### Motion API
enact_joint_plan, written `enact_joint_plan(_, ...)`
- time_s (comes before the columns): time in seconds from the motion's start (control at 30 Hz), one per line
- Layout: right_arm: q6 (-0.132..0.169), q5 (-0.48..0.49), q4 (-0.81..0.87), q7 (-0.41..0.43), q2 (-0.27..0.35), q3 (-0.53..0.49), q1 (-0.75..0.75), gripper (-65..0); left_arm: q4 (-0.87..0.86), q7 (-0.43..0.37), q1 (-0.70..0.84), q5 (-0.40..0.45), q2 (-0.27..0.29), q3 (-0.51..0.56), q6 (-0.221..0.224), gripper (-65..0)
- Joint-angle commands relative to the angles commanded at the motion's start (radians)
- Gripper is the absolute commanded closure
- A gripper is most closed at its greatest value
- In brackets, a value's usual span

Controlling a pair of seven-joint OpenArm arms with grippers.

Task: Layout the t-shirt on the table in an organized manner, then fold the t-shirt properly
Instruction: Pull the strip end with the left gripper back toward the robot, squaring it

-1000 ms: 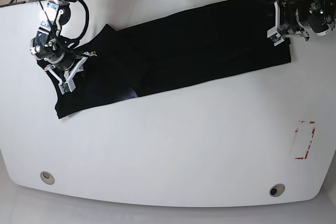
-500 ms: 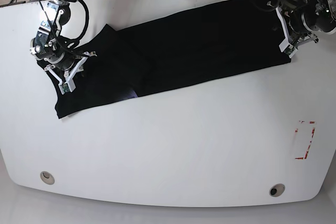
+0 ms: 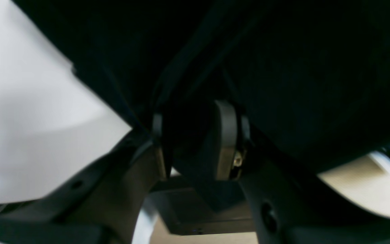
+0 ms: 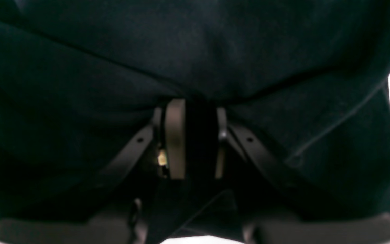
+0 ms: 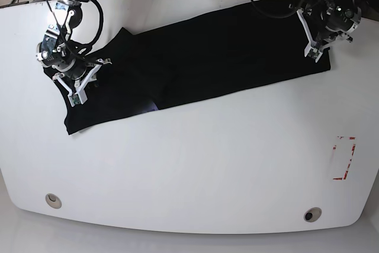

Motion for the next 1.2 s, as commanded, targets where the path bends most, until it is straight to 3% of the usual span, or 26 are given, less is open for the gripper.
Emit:
enact_joint_plan(0.17,0.000,0.002,0.000,0.000,0.000,0.000,0.000,-11.6,-0.098,-0.002,-0.054,0.075,0.000,0.008,0.000,-16.4)
enact_joint_plan(0.43,0.000,0.003,0.000,0.000,0.000,0.000,0.000,-11.6,-0.259,-0.017,-0.163,0.072,-0.087,0.129,0.000,-16.4)
enact_joint_plan(0.63,0.000,0.003,0.000,0.000,-0.002,0.011,-0.005,-11.6,-0.387,-0.086,-0.250,0.075,-0.115,0.212,0.000,-16.4)
enact_joint_plan(0.83,0.000,0.003,0.000,0.000,-0.005,0.068,-0.005,-11.6,-0.508,-0.101,-0.367,0.072,-0.129,0.284,0.000,-16.4)
enact_joint_plan(1.03,0.000,-0.006,0.000,0.000,-0.012,0.101,-0.005,-11.6,-0.532,-0.101,-0.428,0.069,-0.124,0.290,0.000,-17.1)
enact_joint_plan(1.2,0.000,-0.006,0.000,-0.002,-0.012,0.104,-0.006,-11.6,-0.462,-0.060,-0.453,0.000,-0.127,0.287,0.000,-17.1)
